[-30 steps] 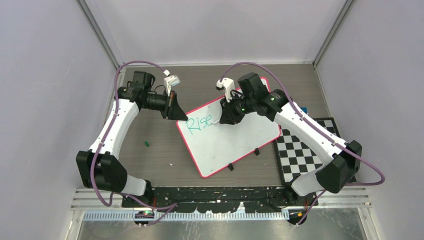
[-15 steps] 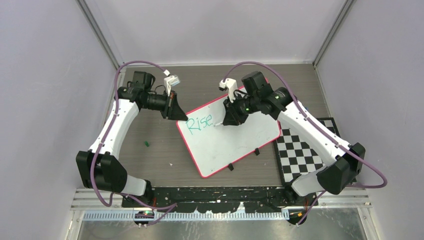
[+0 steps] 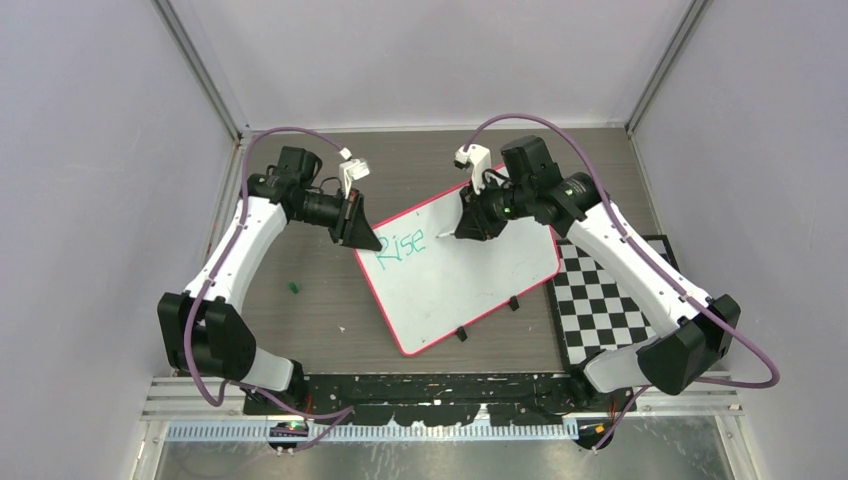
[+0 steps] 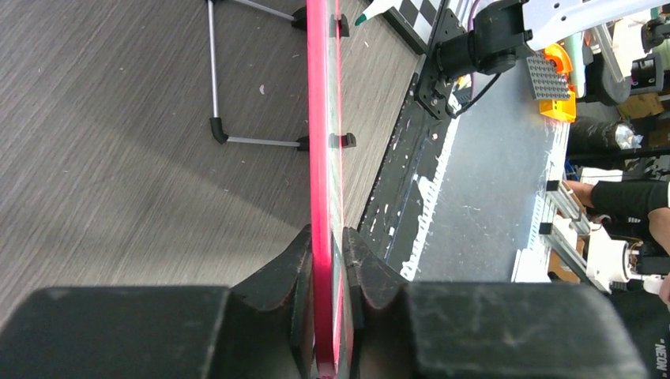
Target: Write a sentence on the whiteboard
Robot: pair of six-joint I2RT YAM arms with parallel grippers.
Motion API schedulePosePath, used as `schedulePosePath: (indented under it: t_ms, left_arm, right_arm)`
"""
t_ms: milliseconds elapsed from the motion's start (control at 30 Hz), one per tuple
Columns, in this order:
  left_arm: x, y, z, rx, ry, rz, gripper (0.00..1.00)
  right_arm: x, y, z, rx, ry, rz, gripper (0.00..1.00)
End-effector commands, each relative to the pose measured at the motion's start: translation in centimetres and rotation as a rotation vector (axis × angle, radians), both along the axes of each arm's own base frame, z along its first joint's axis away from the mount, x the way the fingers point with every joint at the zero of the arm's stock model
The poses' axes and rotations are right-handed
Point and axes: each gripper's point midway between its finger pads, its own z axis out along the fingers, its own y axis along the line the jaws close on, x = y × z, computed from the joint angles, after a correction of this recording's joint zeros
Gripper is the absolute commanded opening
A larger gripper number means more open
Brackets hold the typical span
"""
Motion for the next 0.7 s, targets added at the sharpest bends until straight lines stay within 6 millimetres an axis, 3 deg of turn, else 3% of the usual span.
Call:
schedulePosePath:
  t_ms: [0, 400, 567, 667]
  left_arm:
    - [-0.5, -0.3, 0.6, -0.02, 0.002, -0.019, 0.15]
    - [-0.3, -0.2, 0.3, -0.01, 0.006, -0.015, 0.0]
    - [-0.3, -0.2, 0.0, -0.004, 0.007, -0.014, 0.0]
    - [-0.2, -0.1, -0.1, 0.003, 0.005, -0.012, 0.0]
  right_arm:
    - [1.0, 0.9, 1.7, 0.052, -0.05, -0.007, 0.0]
    - [1.3, 1.4, -0.3, 0.019, -0.024, -0.007, 0.0]
    - [-0.3, 2.1, -0.9, 0.014, 0.002, 0.042, 0.0]
    - [-0.9, 2.3, -0.3, 0.038, 0.007, 0.063, 0.0]
